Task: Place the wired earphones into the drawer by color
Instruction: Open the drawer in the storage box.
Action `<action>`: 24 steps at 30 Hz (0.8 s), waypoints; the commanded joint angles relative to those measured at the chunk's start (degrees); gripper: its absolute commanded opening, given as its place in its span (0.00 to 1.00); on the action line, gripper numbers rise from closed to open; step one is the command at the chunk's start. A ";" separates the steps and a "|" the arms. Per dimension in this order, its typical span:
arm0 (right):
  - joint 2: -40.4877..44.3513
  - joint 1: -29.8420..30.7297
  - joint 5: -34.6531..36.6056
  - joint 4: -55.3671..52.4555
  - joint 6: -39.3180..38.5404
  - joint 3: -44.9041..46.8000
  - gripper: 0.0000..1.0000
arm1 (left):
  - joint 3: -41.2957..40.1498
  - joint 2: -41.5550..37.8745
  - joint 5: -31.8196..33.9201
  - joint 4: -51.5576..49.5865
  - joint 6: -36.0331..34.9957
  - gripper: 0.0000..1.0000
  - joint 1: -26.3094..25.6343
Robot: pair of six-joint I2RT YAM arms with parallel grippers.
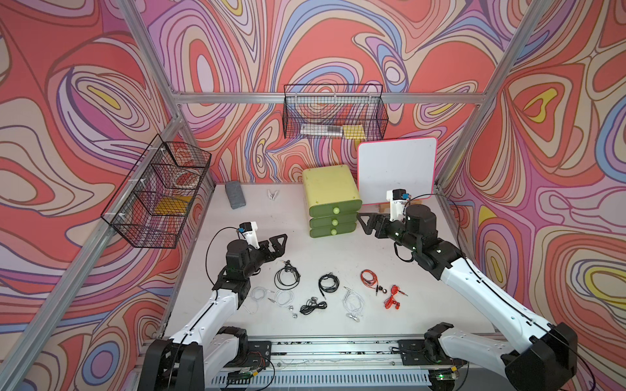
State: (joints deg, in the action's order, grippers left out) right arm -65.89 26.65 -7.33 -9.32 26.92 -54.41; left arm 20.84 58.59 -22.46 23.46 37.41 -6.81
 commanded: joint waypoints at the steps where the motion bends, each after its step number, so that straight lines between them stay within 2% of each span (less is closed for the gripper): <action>1: -2.17 3.75 5.67 2.95 2.45 -0.81 0.88 | -0.53 -2.29 1.43 0.71 -3.52 0.99 -0.96; 9: -11.89 9.23 12.24 3.28 2.08 -7.75 0.84 | -1.28 -3.54 3.05 0.15 -4.67 0.99 -1.63; 16: -19.03 12.24 19.23 1.06 1.37 -13.80 0.70 | -1.50 -4.19 2.99 0.44 -4.84 0.99 -1.63; 24: -22.73 12.46 22.10 -1.04 2.52 -16.57 0.59 | -1.50 -4.20 3.01 0.31 -4.73 0.99 -1.63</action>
State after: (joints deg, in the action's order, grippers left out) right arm -87.83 38.76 12.08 -8.71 28.97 -69.54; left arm 19.75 54.70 -19.73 23.16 33.61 -8.23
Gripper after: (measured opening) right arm 0.593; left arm 0.992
